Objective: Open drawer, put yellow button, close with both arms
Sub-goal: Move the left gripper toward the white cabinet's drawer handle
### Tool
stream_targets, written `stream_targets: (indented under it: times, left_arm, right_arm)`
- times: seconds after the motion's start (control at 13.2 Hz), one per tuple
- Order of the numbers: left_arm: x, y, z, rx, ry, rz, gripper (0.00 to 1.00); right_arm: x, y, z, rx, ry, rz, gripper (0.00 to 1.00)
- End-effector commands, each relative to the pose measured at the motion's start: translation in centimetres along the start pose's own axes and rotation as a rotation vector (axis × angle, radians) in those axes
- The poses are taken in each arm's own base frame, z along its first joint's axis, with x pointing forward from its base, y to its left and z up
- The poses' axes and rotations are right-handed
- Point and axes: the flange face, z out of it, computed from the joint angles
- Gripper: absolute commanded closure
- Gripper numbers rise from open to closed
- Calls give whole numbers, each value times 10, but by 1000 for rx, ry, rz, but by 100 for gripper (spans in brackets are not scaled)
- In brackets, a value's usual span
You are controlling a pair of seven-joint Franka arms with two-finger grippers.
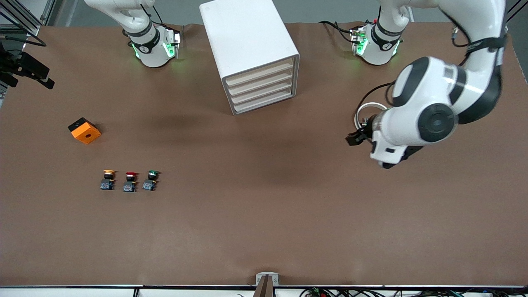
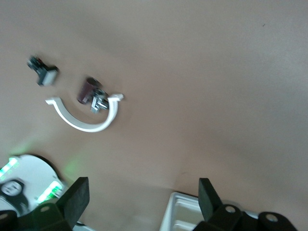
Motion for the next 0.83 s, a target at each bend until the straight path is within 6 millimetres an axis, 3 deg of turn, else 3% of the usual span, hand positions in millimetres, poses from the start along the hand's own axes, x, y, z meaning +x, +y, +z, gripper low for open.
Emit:
stream_targets:
  times: [0.0,0.3,0.53,0.76]
  left_arm:
    - [-15,47,21,-10,-47,-178,0]
    - [-41,100,63,2,-121,-431,0]
    - [-60,115,74,5,-276,-604,0]
    - [-66,127,92,52,-461,-756,0]
  right_arm:
    - [-8,5,-1,-3,2,-26,0]
    - [-8,4,-1,-5,2,-29,0]
    - [-8,5,-1,-5,-1,-28,0]
    - [-8,4,-6,-5,-4,-29,0]
